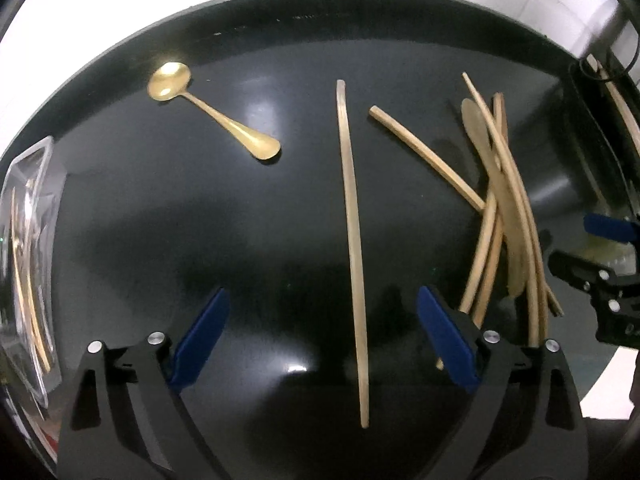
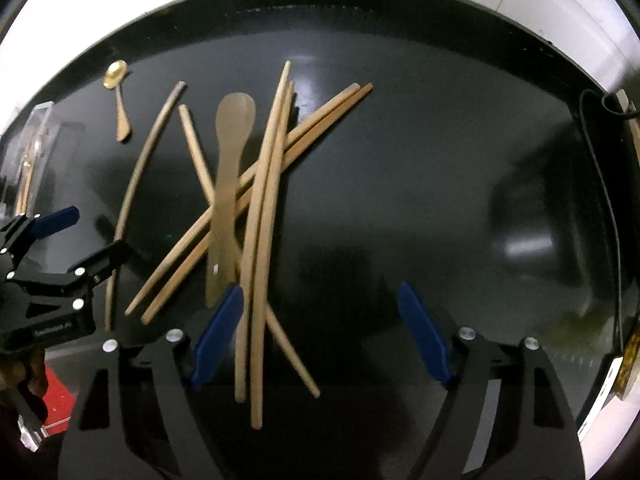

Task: Organize utensils
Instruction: 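Move both open tools back to the chopstick pile, then grasp a wooden chopstick with the left tool while the right tool grasps another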

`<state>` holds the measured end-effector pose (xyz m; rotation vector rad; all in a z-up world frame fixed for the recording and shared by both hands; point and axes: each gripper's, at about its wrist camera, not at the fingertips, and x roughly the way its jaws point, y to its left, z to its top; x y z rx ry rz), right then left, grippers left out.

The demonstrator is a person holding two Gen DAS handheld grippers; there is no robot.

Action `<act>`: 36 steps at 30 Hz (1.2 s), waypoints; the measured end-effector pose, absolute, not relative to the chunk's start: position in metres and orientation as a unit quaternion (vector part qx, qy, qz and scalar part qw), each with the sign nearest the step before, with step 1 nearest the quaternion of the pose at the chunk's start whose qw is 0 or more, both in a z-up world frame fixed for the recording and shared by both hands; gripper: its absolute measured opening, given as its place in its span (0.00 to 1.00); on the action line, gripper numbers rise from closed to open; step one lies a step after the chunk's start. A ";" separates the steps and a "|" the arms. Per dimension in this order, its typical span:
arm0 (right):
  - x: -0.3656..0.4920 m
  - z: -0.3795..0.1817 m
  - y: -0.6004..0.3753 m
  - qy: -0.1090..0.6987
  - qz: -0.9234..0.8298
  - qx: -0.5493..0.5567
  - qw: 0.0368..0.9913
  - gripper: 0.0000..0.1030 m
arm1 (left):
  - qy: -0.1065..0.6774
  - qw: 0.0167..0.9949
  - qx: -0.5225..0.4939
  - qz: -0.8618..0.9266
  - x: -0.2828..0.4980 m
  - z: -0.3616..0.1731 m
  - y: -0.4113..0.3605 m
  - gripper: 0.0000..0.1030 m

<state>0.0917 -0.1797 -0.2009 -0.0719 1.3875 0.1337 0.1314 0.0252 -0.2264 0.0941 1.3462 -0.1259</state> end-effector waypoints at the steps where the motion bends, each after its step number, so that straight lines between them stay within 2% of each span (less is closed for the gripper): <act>1: 0.095 -0.204 -0.179 0.641 0.059 -0.034 0.765 0.70 | 0.624 0.778 0.044 -0.061 0.133 -0.229 0.025 0.86; 6: 0.109 -0.218 -0.178 0.651 0.054 -0.037 0.757 0.65 | 0.619 0.780 0.062 -0.070 0.145 -0.236 0.021 0.82; 9: 0.117 -0.216 -0.174 0.641 0.055 -0.049 0.764 0.55 | 0.613 0.783 0.069 -0.076 0.153 -0.235 0.017 0.82; 11: 0.119 -0.213 -0.176 0.636 0.058 -0.051 0.768 0.32 | 0.608 0.786 0.077 -0.085 0.157 -0.234 0.012 0.81; 12: 0.121 -0.212 -0.175 0.636 0.061 -0.051 0.768 0.24 | 0.606 0.786 0.079 -0.087 0.157 -0.233 0.009 0.79; 13: 0.122 -0.212 -0.174 0.637 0.063 -0.052 0.767 0.14 | 0.604 0.788 0.081 -0.090 0.158 -0.231 0.007 0.72; 15: 0.123 -0.212 -0.173 0.640 0.066 -0.050 0.764 0.11 | 0.598 0.791 0.086 -0.096 0.160 -0.227 0.002 0.58; 17: 0.123 -0.212 -0.175 0.643 0.068 -0.043 0.762 0.07 | 0.598 0.790 0.088 -0.099 0.164 -0.223 -0.004 0.30; 18: 0.123 -0.212 -0.176 0.644 0.068 -0.040 0.761 0.07 | 0.601 0.789 0.086 -0.099 0.166 -0.222 -0.005 0.21; 19: 0.123 -0.212 -0.178 0.644 0.069 -0.040 0.760 0.07 | 0.603 0.788 0.084 -0.095 0.169 -0.221 -0.005 0.08; 28: 0.126 -0.196 -0.191 0.630 0.068 -0.030 0.773 0.07 | 0.608 0.788 0.050 -0.078 0.180 -0.214 0.003 0.04; 36: 0.116 -0.154 -0.196 0.592 0.077 -0.027 0.801 0.07 | 0.586 0.808 0.030 -0.057 0.159 -0.166 0.010 0.05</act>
